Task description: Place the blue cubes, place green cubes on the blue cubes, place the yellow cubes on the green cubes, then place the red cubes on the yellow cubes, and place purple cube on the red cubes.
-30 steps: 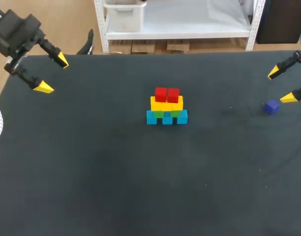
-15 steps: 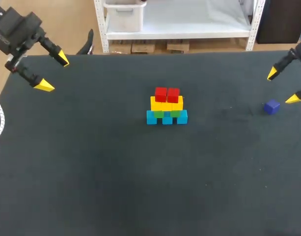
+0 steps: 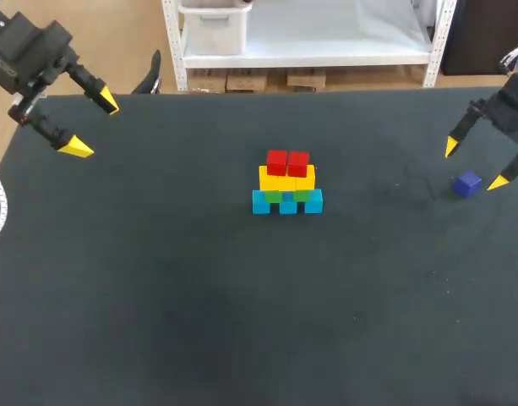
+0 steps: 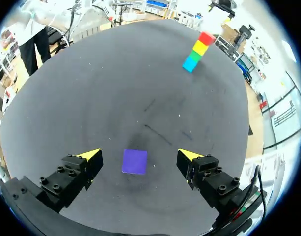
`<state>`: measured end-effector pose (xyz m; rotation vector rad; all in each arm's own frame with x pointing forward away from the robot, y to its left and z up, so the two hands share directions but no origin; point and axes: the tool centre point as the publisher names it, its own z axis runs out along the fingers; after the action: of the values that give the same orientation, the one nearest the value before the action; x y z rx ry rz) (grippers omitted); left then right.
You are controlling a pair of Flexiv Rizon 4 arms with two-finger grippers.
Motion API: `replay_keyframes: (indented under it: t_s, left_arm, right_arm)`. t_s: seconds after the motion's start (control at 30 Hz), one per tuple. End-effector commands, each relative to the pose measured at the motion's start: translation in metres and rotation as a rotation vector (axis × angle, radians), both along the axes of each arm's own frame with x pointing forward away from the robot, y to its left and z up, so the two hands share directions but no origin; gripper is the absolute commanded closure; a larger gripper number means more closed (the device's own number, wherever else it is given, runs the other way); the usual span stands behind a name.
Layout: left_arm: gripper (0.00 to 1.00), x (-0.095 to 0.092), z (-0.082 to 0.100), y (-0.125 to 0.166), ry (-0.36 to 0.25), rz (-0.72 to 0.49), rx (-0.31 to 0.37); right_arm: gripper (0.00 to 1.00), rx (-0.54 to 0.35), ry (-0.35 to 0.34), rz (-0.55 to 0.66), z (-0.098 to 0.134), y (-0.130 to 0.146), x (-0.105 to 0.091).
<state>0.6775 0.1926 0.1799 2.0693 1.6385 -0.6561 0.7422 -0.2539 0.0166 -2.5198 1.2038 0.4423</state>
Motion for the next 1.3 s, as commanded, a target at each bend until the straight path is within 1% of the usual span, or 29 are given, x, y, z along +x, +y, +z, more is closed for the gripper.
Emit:
replay_keyframes:
  t_s: [0.03, 0.23, 0.27, 0.3, 0.4, 0.5, 0.53, 0.57, 0.6, 0.63, 0.73, 0.87, 0.97, 1.0, 1.03, 1.1, 1.2, 1.23, 1.3]
  left_arm:
    - [0.0, 0.002, 0.0, 0.0, 0.002, -0.004, 0.001]
    - [0.0, 0.002, 0.0, 0.0, 0.002, -0.004, 0.001]
    - [0.0, 0.002, 0.0, 0.0, 0.002, -0.004, 0.001]
    - [0.0, 0.002, 0.0, 0.0, 0.002, -0.004, 0.001]
    - [0.0, 0.002, 0.0, 0.0, 0.002, -0.004, 0.001]
    - [0.0, 0.002, 0.0, 0.0, 0.002, -0.004, 0.001]
    - [0.0, 0.002, 0.0, 0.0, 0.002, -0.004, 0.001]
    - [0.0, 0.002, 0.0, 0.0, 0.002, -0.004, 0.001]
    - [0.0, 0.002, 0.0, 0.0, 0.002, -0.004, 0.001]
    - [0.0, 0.002, 0.0, 0.0, 0.002, -0.004, 0.001]
    - [0.0, 0.002, 0.0, 0.0, 0.002, -0.004, 0.001]
    - [0.0, 0.002, 0.0, 0.0, 0.002, -0.004, 0.001]
    - [0.0, 0.002, 0.0, 0.0, 0.002, -0.004, 0.001]
    - [0.0, 0.002, 0.0, 0.0, 0.002, -0.004, 0.001]
    - [0.0, 0.002, 0.0, 0.0, 0.002, -0.004, 0.001]
    - [0.0, 0.002, 0.0, 0.0, 0.002, -0.004, 0.001]
    - [0.0, 0.002, 0.0, 0.0, 0.002, -0.004, 0.001]
    - [0.0, 0.002, 0.0, 0.0, 0.002, -0.004, 0.001]
    - [0.0, 0.002, 0.0, 0.0, 0.002, -0.004, 0.001]
  right_arm:
    - [0.0, 0.019, 0.001, -0.036, -0.008, -0.005, 0.005]
    - [0.0, 0.031, 0.001, -0.065, -0.013, -0.011, 0.005]
    - [0.05, 0.032, 0.002, -0.065, -0.014, -0.012, 0.005]
    - [0.05, 0.032, 0.004, -0.065, -0.015, -0.012, 0.004]
    - [0.0, 0.038, 0.009, -0.063, -0.017, -0.011, 0.004]
    - [0.04, 0.041, 0.012, -0.059, -0.018, -0.009, 0.004]
    - [0.07, 0.041, 0.013, -0.057, -0.018, -0.008, 0.004]
    - [0.13, 0.042, 0.014, -0.056, -0.019, -0.008, 0.004]
    - [0.25, 0.043, 0.015, -0.056, -0.019, -0.007, 0.004]
    - [0.34, 0.043, 0.017, -0.056, -0.02, -0.007, 0.003]
    - [0.5, 0.04, 0.023, -0.054, -0.022, -0.007, 0.002]
    - [0.52, 0.036, 0.029, -0.053, -0.024, -0.008, 0.001]
    - [0.58, 0.033, 0.032, -0.051, -0.024, -0.008, 0.0]
    - [0.63, 0.031, 0.032, -0.049, -0.024, -0.008, 0.0]
    - [0.74, 0.03, 0.032, -0.048, -0.024, -0.008, 0.0]
    - [1.0, 0.03, 0.031, -0.049, -0.023, -0.007, -0.001]
    - [1.0, 0.033, 0.029, -0.087, -0.016, -0.006, -0.004]
    - [1.0, 0.044, 0.035, -0.115, -0.013, -0.005, -0.004]
    - [1.0, 0.057, 0.044, -0.217, -0.004, -0.002, -0.005]
